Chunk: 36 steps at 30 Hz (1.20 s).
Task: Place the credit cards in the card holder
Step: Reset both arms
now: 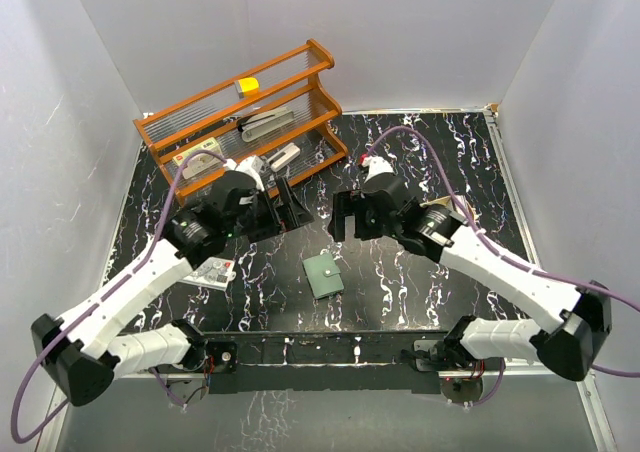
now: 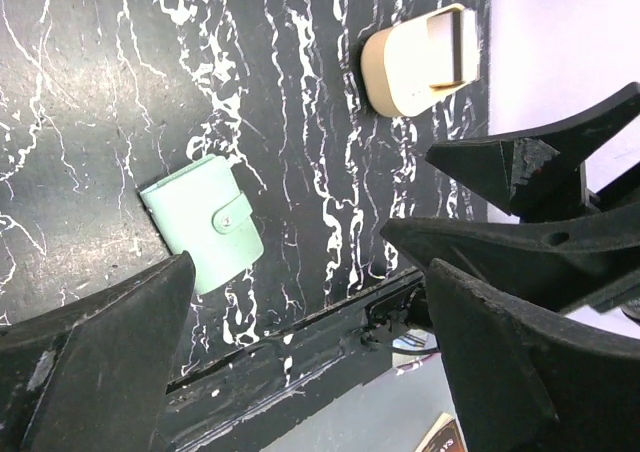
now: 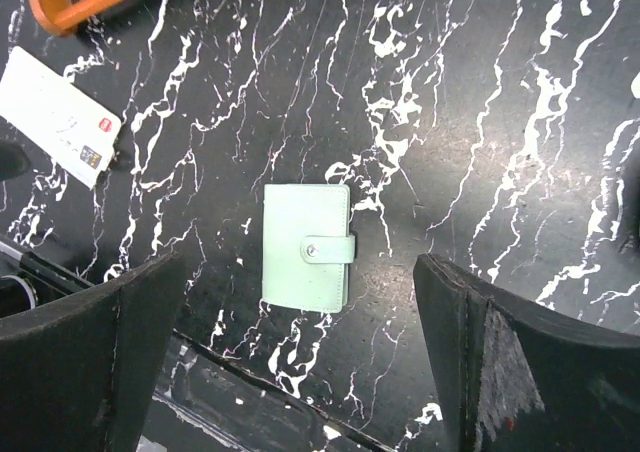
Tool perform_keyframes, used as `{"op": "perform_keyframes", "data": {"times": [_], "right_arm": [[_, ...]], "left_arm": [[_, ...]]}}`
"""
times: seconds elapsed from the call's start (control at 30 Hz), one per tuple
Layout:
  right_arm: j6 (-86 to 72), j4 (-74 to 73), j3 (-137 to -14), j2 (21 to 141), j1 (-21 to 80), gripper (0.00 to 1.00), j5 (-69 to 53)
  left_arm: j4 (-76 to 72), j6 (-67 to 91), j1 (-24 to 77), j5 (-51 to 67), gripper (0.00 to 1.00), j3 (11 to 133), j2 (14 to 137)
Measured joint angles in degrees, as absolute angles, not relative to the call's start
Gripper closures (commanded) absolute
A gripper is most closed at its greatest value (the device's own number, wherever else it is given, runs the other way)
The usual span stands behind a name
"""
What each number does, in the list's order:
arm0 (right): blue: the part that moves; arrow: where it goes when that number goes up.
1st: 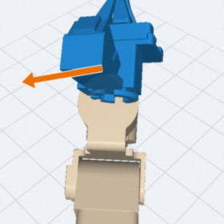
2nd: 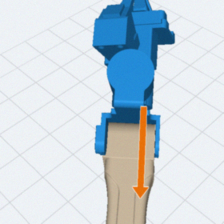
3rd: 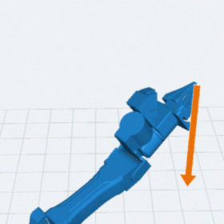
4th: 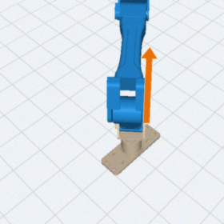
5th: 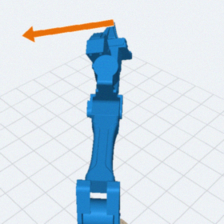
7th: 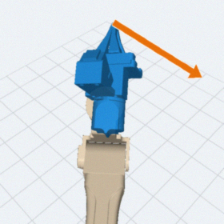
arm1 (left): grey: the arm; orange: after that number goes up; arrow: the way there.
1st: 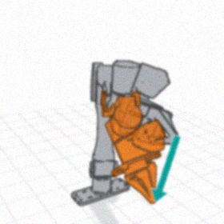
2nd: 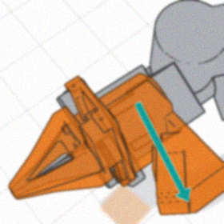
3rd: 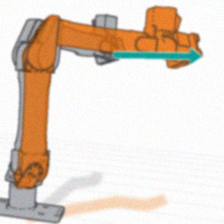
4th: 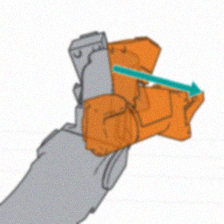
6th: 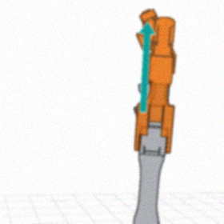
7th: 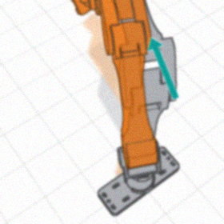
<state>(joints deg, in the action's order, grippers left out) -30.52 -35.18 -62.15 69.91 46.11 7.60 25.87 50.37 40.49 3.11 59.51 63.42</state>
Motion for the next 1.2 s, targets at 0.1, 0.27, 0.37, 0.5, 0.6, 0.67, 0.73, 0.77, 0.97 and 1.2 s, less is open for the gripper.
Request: {"op": "perform_keyframes", "data": {"times": [0.1, 0.27, 0.37, 0.5, 0.6, 0.67, 0.73, 0.77, 0.97, 1.2], "right_arm": [[-30.8, -36.5, -63.0, 67.0, 46.1, 0.02, 8.2], [-32.4, -37.3, -64.0, 62.8, 46.1, 0.02, 8.5], [-33.1, -37.5, -63.9, 59.9, 46.1, 0.02, 8.6], [-34.0, -37.5, -63.8, 57.0, 46.1, 0.02, 8.4], [-35.2, -37.0, -62.0, 55.8, 46.1, 0.02, 8.4], [-36.1, -36.8, -59.9, 55.0, 46.1, 0.02, 8.4], [-36.7, -36.7, -58.2, 54.4, 46.1, 0.02, 8.2], [-37.2, -36.7, -57.6, 54.2, 46.1, 0.02, 8.2], [-38.3, -35.5, -57.3, 54.0, 46.1, 0.02, 7.7], [-40.2, -34.0, -56.4, 53.9, 46.1, 0.02, 7.1]], "left_arm": [[27.5, 49.7, 40.5, 2.2, 0.01, 60.3, 59.3], [28.1, 49.4, 40.5, 0.7, 0.01, 60.4, 52.2], [27.2, 49.7, 40.5, -0.7, 0.01, 59.7, 48.0], [26.7, 51.1, 40.5, -2.5, 0.01, 56.1, 43.7], [26.7, 51.5, 40.5, -2.5, 0.01, 53.7, 42.7], [26.6, 51.6, 40.5, -2.5, 0.01, 52.6, 42.7], [26.7, 51.7, 40.5, -2.5, 0.01, 51.9, 42.6], [26.7, 51.7, 40.5, -2.5, 0.01, 51.6, 42.4], [26.0, 52.1, 40.5, -2.6, 0.01, 50.8, 41.0], [24.5, 52.5, 40.5, -2.5, 0.01, 48.7, 41.0]]}}
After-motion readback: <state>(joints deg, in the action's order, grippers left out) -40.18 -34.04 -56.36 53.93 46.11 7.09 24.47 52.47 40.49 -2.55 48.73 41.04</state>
